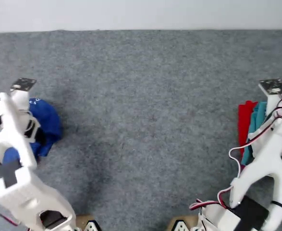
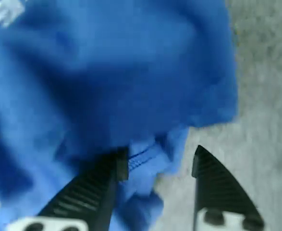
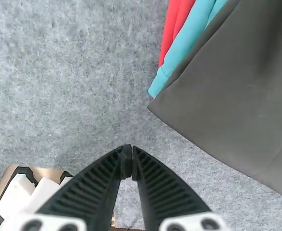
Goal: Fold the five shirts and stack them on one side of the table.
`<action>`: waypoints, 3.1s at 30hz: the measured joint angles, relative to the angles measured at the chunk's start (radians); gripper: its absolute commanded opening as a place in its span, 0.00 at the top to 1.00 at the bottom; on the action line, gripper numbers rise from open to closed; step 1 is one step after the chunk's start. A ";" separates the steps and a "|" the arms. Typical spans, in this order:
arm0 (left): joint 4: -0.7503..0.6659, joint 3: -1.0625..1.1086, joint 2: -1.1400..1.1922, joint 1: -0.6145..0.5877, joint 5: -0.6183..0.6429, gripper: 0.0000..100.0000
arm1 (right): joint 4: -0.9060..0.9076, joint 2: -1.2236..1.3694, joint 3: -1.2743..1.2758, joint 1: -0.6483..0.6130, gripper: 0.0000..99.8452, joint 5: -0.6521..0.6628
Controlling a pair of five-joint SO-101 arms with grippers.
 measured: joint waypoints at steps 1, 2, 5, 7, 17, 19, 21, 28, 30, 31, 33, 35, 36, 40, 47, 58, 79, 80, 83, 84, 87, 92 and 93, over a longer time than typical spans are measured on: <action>-0.018 0.000 0.021 0.014 0.026 0.85 | 0.000 0.000 0.000 0.000 0.99 0.000; -0.035 0.000 0.034 0.028 0.051 0.88 | 0.000 0.000 0.000 0.000 0.99 0.000; -0.057 0.000 0.040 0.077 0.075 0.99 | 0.000 0.000 0.000 0.000 0.99 0.000; -0.057 0.000 0.040 0.118 0.083 0.99 | 0.000 0.000 0.000 0.000 0.99 0.000; 0.081 -0.195 -0.238 0.358 0.311 0.99 | 0.000 -0.144 0.000 0.000 0.99 0.000; 0.091 -0.224 -0.287 0.445 0.365 0.99 | 0.000 -0.167 0.000 0.000 0.99 0.000; 0.092 -0.244 -0.315 0.548 0.419 0.99 | 0.000 -0.181 0.000 0.000 0.99 0.000; 0.051 -0.284 -0.327 0.931 0.503 0.98 | 0.000 -0.186 0.000 0.000 0.99 0.000; 0.023 -0.284 -0.327 1.022 0.503 0.96 | 0.000 -0.186 0.000 0.000 0.99 0.000; 0.015 -0.284 -0.327 1.057 0.503 0.93 | 0.000 -0.186 0.000 0.000 0.99 0.000; 0.014 -0.284 -0.327 1.099 0.499 0.84 | 0.000 -0.186 0.000 0.000 0.99 0.000; 0.029 -0.285 -0.327 1.105 0.499 0.78 | 0.000 -0.186 0.000 0.000 0.99 0.000; 0.048 -0.292 -0.327 1.103 0.499 0.78 | 0.000 -0.186 0.000 0.000 0.99 0.000; 0.150 -0.342 -0.328 1.071 0.491 0.78 | 0.000 -0.186 0.000 0.000 0.99 0.000; 0.328 -0.348 -0.341 0.971 0.373 0.78 | 0.000 -0.186 0.000 0.000 0.99 0.000; 0.279 0.146 -0.397 0.902 0.245 0.78 | 0.000 -0.186 0.000 0.000 0.99 0.000; -0.158 0.440 -0.242 0.729 0.175 0.99 | 0.000 -0.187 0.120 0.000 0.99 0.000; -0.129 0.414 -0.265 0.707 0.172 0.99 | 0.000 -0.187 0.120 0.000 0.99 0.000; -0.034 0.313 -0.361 0.637 0.167 0.99 | 0.000 -0.187 0.120 0.000 0.99 0.000; -0.005 0.275 -0.394 0.615 0.167 0.99 | 0.000 -0.187 0.120 0.000 0.99 0.000; 0.064 0.155 -0.494 0.546 0.166 0.99 | 0.000 -0.187 0.120 0.000 0.99 0.000; 0.146 0.037 -0.572 0.453 0.161 0.99 | 0.000 -0.187 0.120 0.000 0.99 0.000; 0.158 0.031 -0.574 0.436 0.161 0.99 | 0.000 -0.187 0.120 0.000 0.99 0.000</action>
